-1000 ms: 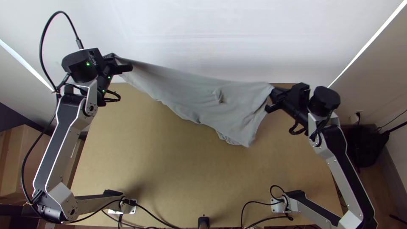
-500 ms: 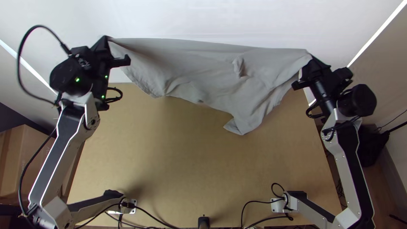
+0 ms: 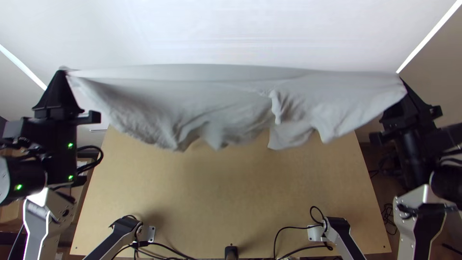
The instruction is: Fold the t-shirt
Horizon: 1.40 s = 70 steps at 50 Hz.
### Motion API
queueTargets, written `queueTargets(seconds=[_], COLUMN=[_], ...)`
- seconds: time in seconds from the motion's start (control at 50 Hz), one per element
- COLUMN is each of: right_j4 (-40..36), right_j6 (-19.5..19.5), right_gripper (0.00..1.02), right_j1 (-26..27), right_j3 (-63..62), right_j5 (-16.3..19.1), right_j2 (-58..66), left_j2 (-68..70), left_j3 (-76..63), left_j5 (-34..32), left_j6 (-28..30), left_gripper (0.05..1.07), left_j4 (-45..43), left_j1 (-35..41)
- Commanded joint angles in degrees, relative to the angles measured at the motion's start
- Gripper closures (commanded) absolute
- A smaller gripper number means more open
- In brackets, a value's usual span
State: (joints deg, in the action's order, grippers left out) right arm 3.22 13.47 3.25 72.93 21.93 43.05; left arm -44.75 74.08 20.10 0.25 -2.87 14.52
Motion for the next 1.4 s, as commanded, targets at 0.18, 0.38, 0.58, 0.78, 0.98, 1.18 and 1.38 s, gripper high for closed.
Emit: queueTargets(seconds=[0.18, 0.38, 0.58, 0.78, 0.98, 1.18, 1.38], right_j4=[-9.5, -19.8, -27.7, -26.7, -32.9, -35.3, -35.5], right_j6=[3.9, 7.4, 8.0, 10.4, 11.0, 12.1, 13.5], right_gripper=[1.0, 1.0, 1.0, 1.0, 1.0, 1.0, 1.0], right_j1=[1.2, -1.5, -7.6, -9.2, -10.6, -10.6, -10.5], right_j3=[11.2, 21.5, 21.2, 20.2, 24.2, 25.1, 27.5], right_j5=[-3.6, -3.6, -3.6, -3.6, -3.6, -3.6, -3.6], right_j2=[-2.9, -2.7, -4.8, -7.2, -8.0, -9.7, -10.0], left_j2=[6.2, 9.2, 12.3, 14.3, 16.5, 18.7, 20.1], left_j3=[5.8, 7.9, 6.4, 6.0, 6.8, 7.0, 8.4], left_j5=[3.5, 3.5, 3.4, 3.2, 3.1, 2.8, 2.5], left_j6=[-0.4, -1.0, -5.5, -6.4, -6.8, -6.8, -6.8], left_gripper=[1.05, 1.05, 1.05, 1.05, 1.05, 1.05, 1.05], left_j4=[8.1, 13.1, 19.4, 19.9, 22.2, 24.0, 25.1], left_j1=[-1.2, -1.2, -1.6, -1.6, -2.0, -3.0, -3.8])
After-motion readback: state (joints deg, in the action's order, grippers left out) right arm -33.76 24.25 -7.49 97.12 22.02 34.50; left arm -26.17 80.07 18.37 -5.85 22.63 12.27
